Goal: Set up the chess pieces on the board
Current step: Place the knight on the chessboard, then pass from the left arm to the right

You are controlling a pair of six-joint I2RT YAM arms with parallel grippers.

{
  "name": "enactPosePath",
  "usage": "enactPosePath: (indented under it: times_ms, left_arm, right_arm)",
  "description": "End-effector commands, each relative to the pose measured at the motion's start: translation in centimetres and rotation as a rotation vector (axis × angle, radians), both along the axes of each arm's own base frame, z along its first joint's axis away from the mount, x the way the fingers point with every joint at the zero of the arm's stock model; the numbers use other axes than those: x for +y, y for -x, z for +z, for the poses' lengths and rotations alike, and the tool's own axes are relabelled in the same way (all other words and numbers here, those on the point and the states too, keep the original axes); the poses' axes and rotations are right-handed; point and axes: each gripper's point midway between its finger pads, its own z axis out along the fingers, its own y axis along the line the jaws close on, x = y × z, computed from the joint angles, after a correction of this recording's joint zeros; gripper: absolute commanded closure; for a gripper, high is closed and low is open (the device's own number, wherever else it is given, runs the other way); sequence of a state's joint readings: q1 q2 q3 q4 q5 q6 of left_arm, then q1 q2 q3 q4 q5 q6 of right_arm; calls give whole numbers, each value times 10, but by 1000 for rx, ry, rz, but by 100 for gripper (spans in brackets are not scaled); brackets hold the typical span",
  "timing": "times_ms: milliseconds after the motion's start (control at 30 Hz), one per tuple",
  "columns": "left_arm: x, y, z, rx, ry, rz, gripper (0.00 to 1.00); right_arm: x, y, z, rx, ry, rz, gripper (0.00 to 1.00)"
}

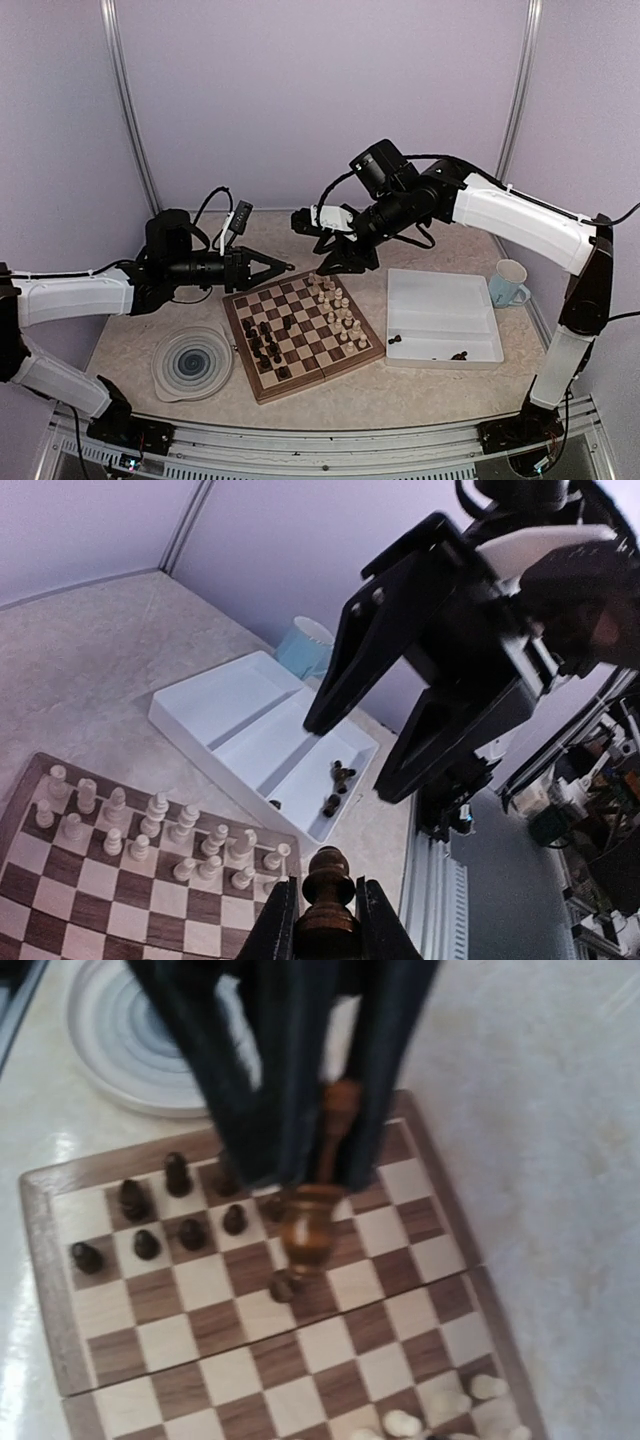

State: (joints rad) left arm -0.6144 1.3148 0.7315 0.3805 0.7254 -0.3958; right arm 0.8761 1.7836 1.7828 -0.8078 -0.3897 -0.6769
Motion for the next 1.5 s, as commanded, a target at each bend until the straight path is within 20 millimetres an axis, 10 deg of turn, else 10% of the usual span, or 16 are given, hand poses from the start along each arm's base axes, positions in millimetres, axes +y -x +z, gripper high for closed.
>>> enactPosePath:
  times_ms: [0, 400, 1467]
  left_arm:
    - [-10, 23, 47, 2, 248, -112, 93]
    - [-4, 52, 91, 115, 719, -279, 97]
    - [-42, 45, 113, 153, 818, -326, 99]
  right_arm:
    - [8, 14, 14, 8, -67, 61, 56]
    - [12, 29, 68, 94, -235, 136, 56]
    - [-17, 30, 76, 97, -283, 129, 66]
